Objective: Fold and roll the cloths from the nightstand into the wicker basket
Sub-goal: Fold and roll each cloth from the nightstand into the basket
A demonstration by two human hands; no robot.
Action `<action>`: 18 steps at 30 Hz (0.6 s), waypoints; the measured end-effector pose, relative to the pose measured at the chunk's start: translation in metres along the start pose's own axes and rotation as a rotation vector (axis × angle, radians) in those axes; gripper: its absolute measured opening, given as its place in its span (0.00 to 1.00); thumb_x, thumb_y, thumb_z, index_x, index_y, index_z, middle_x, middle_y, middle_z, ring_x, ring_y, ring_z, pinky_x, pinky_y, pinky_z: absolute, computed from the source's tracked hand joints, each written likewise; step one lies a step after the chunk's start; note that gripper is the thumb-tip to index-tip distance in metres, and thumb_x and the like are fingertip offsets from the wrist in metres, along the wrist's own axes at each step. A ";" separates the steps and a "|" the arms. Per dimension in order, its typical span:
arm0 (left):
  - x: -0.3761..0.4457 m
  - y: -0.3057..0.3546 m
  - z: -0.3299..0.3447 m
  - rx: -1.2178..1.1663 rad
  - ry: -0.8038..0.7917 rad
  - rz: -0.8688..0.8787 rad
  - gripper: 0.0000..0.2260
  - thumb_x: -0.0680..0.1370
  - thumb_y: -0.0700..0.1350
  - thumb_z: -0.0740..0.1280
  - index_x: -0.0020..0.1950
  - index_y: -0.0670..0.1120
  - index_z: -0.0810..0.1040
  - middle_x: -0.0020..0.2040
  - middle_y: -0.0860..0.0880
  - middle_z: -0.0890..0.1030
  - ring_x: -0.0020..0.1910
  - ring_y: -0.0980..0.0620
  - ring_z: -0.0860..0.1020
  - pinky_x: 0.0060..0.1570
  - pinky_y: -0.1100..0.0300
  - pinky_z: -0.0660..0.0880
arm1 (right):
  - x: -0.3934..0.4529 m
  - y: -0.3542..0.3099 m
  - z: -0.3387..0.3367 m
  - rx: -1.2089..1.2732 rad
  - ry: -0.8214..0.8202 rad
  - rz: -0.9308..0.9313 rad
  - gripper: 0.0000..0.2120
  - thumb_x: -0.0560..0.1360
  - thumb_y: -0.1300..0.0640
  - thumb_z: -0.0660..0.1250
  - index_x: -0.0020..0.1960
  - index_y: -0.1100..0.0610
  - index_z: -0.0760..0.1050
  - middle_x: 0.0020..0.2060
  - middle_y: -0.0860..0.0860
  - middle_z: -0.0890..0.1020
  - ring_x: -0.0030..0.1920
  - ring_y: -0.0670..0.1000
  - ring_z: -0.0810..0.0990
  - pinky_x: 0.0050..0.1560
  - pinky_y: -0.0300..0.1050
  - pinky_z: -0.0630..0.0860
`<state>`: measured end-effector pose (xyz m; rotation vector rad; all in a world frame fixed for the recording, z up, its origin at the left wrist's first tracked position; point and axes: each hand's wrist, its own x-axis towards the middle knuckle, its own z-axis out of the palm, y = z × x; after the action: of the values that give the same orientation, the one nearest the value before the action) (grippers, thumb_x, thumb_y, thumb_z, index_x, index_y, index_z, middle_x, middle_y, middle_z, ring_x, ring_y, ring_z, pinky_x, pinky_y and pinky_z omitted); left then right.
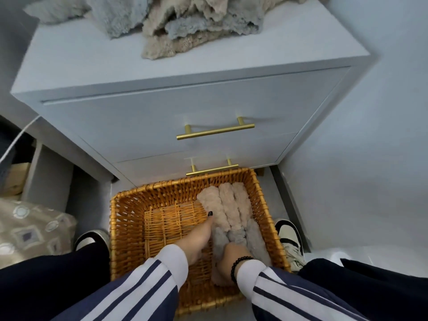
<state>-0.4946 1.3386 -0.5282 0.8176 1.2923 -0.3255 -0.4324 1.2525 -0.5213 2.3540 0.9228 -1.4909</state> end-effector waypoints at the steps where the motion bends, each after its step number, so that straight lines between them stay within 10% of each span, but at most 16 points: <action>1: -0.015 0.008 -0.001 0.021 0.014 0.038 0.30 0.80 0.64 0.51 0.77 0.47 0.60 0.75 0.46 0.65 0.74 0.44 0.62 0.71 0.46 0.60 | -0.008 -0.005 -0.010 0.022 0.036 -0.006 0.14 0.79 0.55 0.60 0.62 0.59 0.74 0.60 0.57 0.77 0.60 0.57 0.77 0.55 0.46 0.74; 4: -0.044 0.028 -0.003 0.055 0.016 0.127 0.30 0.81 0.63 0.51 0.77 0.46 0.61 0.74 0.46 0.66 0.73 0.45 0.64 0.72 0.45 0.59 | -0.022 -0.018 -0.038 0.111 0.127 -0.036 0.10 0.76 0.56 0.61 0.54 0.58 0.75 0.52 0.58 0.78 0.58 0.57 0.78 0.48 0.43 0.73; 8: -0.106 0.062 -0.002 0.091 0.032 0.305 0.25 0.83 0.58 0.50 0.73 0.43 0.65 0.65 0.44 0.74 0.64 0.45 0.71 0.65 0.49 0.66 | -0.060 -0.031 -0.091 0.134 0.399 -0.097 0.25 0.73 0.45 0.59 0.64 0.58 0.73 0.66 0.60 0.72 0.66 0.60 0.71 0.64 0.52 0.71; 11: -0.141 0.080 -0.008 0.133 0.099 0.395 0.30 0.81 0.62 0.50 0.74 0.42 0.64 0.60 0.44 0.74 0.57 0.46 0.73 0.51 0.52 0.71 | -0.107 -0.039 -0.127 0.194 0.409 -0.138 0.16 0.77 0.55 0.61 0.59 0.63 0.75 0.55 0.60 0.80 0.52 0.59 0.80 0.50 0.50 0.78; 15: -0.189 0.098 -0.010 0.303 0.119 0.473 0.31 0.81 0.63 0.49 0.77 0.45 0.58 0.73 0.40 0.65 0.72 0.41 0.64 0.69 0.45 0.63 | -0.156 -0.044 -0.166 0.051 0.548 -0.145 0.10 0.79 0.59 0.58 0.41 0.61 0.72 0.36 0.54 0.75 0.34 0.52 0.74 0.37 0.43 0.71; 18: -0.237 0.107 -0.022 0.271 0.115 0.547 0.28 0.81 0.62 0.52 0.73 0.43 0.65 0.69 0.40 0.71 0.69 0.40 0.68 0.66 0.47 0.68 | -0.191 -0.043 -0.191 0.197 0.542 -0.220 0.09 0.78 0.58 0.60 0.48 0.63 0.75 0.44 0.56 0.83 0.41 0.56 0.83 0.49 0.50 0.80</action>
<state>-0.5079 1.3750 -0.2702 1.3966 1.0883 -0.0126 -0.3725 1.3025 -0.2593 2.9614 1.2333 -1.0552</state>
